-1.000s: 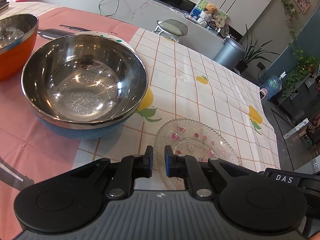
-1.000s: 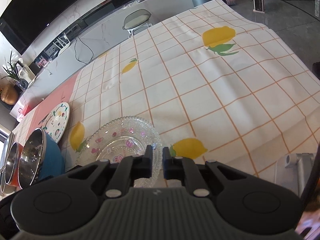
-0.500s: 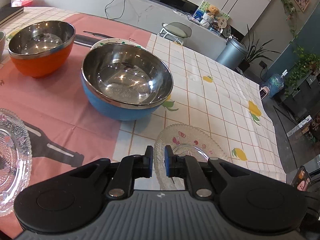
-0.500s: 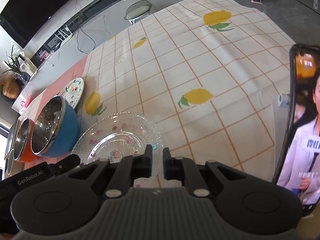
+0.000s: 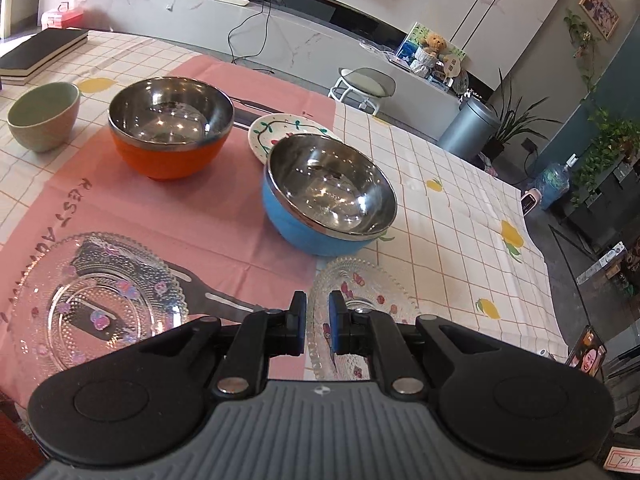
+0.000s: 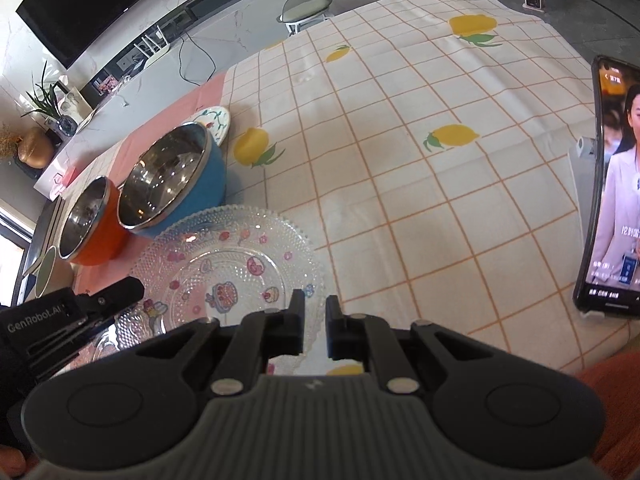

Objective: Organize plates and bowls

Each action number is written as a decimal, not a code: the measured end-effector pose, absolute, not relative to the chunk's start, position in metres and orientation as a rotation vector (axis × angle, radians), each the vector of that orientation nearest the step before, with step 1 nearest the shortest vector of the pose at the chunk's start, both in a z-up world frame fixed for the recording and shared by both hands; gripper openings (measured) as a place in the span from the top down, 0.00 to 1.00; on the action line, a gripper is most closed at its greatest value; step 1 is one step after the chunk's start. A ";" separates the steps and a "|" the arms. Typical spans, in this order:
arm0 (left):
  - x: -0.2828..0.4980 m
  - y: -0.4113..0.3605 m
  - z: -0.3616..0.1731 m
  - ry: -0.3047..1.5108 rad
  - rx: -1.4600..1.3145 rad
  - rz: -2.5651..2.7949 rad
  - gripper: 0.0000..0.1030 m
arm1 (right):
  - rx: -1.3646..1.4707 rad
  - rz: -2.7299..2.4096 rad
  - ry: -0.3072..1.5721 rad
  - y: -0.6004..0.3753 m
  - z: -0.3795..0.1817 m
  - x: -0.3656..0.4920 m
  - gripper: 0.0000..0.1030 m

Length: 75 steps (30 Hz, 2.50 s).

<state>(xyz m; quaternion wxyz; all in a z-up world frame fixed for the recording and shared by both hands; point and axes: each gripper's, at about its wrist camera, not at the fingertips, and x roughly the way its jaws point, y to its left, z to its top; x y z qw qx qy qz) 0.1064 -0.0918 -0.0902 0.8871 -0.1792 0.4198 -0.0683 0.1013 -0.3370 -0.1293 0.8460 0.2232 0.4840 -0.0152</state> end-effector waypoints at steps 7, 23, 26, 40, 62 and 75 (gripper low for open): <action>0.097 -0.049 -0.084 0.848 -0.378 -0.086 0.94 | 0.424 0.039 1.059 -0.283 -0.134 0.097 1.00; 0.103 -0.018 -0.132 0.960 -0.441 -0.040 0.95 | 0.378 0.119 1.047 -0.248 -0.145 0.111 1.00; 0.104 -0.018 -0.131 0.960 -0.447 -0.036 0.96 | 0.365 0.058 1.034 -0.264 -0.144 0.112 0.96; 0.111 -0.016 -0.134 0.985 -0.443 -0.038 0.84 | 0.653 0.094 1.033 -0.312 -0.175 0.115 0.83; 0.106 -0.019 -0.136 0.995 -0.415 -0.093 0.89 | 0.679 0.168 1.017 -0.308 -0.180 0.110 0.97; 0.105 0.041 -0.102 1.012 -0.410 0.022 0.89 | 0.693 0.278 1.005 -0.259 -0.160 0.127 0.97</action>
